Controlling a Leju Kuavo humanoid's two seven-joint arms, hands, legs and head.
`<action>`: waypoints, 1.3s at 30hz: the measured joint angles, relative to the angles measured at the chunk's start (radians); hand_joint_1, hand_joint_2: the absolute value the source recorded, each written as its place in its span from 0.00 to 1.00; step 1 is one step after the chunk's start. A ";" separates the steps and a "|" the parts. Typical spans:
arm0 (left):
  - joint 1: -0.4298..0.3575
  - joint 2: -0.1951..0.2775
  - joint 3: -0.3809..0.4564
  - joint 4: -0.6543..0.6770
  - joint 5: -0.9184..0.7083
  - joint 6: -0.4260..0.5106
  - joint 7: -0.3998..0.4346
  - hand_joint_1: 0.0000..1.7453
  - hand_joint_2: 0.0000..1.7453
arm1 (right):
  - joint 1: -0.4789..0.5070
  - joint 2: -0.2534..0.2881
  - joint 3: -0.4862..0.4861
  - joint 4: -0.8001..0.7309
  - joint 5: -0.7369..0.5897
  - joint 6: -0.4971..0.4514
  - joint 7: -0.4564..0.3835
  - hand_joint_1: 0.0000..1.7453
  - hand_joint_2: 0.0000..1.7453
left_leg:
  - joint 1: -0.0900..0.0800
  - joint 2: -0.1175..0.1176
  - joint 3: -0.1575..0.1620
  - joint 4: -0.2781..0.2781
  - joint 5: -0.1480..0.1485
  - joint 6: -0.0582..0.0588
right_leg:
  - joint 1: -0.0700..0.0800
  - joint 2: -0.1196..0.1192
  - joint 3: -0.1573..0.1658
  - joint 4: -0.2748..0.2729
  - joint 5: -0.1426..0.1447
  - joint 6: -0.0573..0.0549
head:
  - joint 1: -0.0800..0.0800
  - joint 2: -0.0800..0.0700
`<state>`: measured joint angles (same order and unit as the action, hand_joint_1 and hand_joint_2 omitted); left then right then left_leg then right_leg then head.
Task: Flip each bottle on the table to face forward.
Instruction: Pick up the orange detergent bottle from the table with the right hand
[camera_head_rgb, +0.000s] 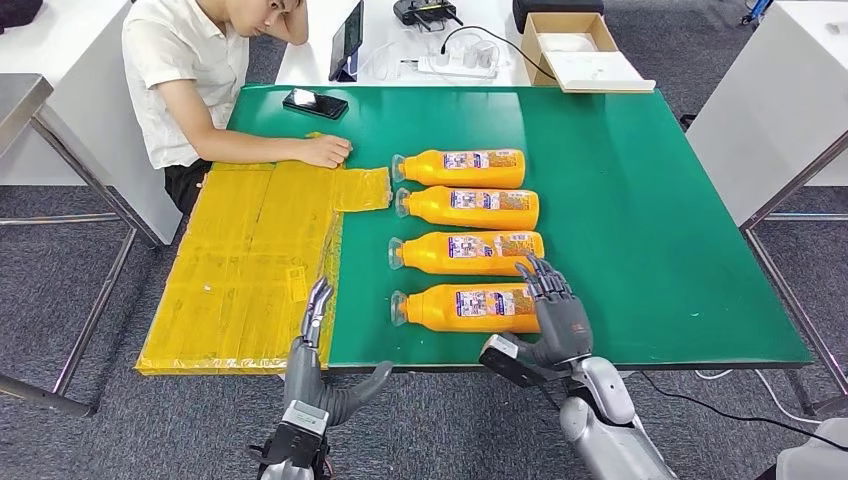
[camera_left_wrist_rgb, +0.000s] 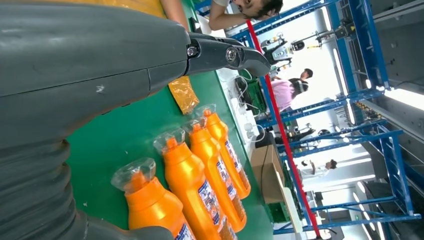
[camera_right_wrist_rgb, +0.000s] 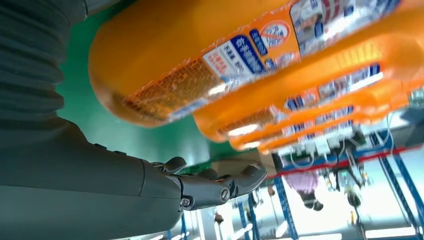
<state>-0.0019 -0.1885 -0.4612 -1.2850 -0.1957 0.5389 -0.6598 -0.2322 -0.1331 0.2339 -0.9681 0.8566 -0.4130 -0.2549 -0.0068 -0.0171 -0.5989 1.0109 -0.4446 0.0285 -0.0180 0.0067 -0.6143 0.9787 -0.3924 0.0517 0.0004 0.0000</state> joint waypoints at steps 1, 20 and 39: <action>0.000 -0.001 0.000 0.000 0.000 -0.004 0.000 0.00 1.00 | -0.002 -0.001 0.003 0.005 -0.004 0.014 0.000 0.00 1.00 | 0.000 0.000 0.000 0.000 0.000 0.000 | 0.000 0.000 0.000 0.000 0.000 0.000 | 0.000 0.000; -0.003 -0.001 0.007 0.001 -0.005 -0.030 0.005 0.00 1.00 | -0.142 -0.038 0.134 0.117 0.066 0.258 0.145 0.00 1.00 | 0.000 0.002 0.002 0.000 0.000 0.000 | 0.000 0.000 0.001 0.000 0.000 0.000 | 0.000 0.000; -0.002 -0.007 0.014 0.004 -0.023 -0.040 0.019 0.00 1.00 | -0.268 -0.091 0.288 0.191 0.080 0.423 0.195 1.00 1.00 | 0.000 0.002 0.012 0.000 0.000 0.001 | 0.000 0.000 0.011 -0.001 0.000 0.000 | 0.000 0.000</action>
<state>-0.0043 -0.1956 -0.4471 -1.2813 -0.2187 0.4990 -0.6413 -0.4999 -0.2244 0.5221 -0.7775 0.9361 0.0098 -0.0595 -0.0072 -0.0155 -0.5866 1.0109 -0.4449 0.0291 -0.0180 0.0069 -0.6035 0.9778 -0.3920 0.0516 0.0004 -0.0003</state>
